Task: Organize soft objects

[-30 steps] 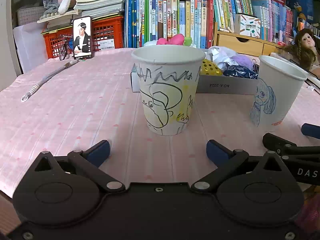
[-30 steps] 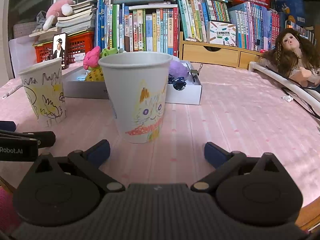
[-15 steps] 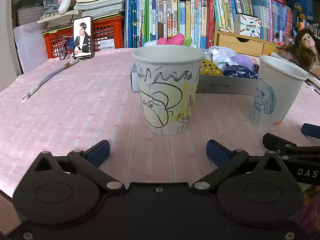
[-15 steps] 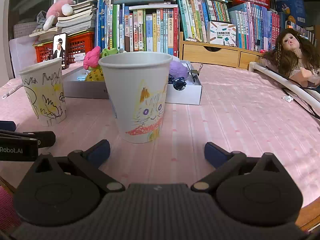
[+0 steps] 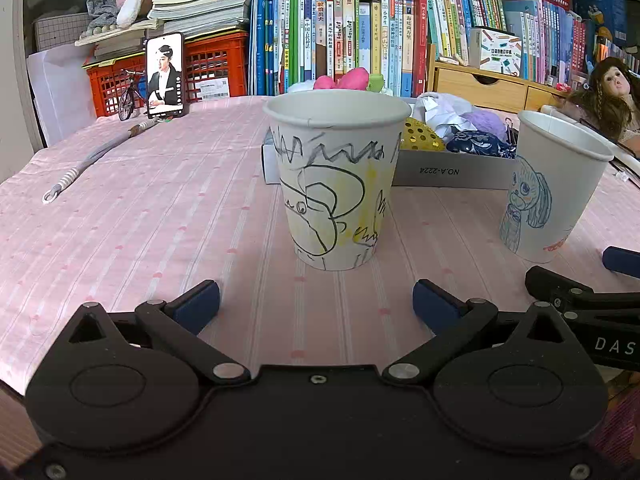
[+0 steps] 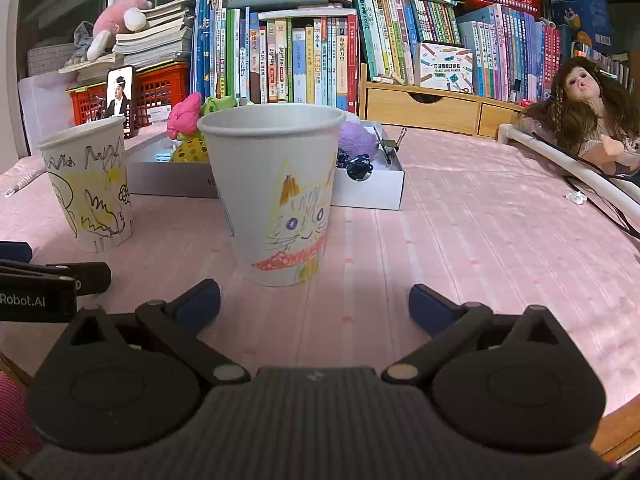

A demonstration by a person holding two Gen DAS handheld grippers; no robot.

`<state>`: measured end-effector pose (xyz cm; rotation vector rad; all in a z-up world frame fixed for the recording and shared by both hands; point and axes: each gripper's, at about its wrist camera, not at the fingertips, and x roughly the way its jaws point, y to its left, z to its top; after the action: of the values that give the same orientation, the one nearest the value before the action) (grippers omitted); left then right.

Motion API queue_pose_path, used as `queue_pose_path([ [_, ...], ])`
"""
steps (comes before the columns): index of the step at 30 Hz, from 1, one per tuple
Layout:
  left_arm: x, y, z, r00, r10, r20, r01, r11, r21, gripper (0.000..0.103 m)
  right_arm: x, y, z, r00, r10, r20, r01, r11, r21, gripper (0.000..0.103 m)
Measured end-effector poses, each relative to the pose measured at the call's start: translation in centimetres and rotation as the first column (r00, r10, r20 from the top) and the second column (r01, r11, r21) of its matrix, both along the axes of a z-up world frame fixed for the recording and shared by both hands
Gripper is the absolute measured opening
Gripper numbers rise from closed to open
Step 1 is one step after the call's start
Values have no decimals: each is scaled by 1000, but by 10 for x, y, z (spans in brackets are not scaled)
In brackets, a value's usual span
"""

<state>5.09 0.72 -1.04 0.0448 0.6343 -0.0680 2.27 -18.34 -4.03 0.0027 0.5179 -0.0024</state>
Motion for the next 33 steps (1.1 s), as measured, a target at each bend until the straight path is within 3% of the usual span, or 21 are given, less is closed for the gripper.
queue_pose_path([
  [33, 0, 0, 0, 1000, 1, 2, -1, 1000, -1, 103, 1, 1, 0, 1000, 4, -8, -4, 1000, 0, 103],
])
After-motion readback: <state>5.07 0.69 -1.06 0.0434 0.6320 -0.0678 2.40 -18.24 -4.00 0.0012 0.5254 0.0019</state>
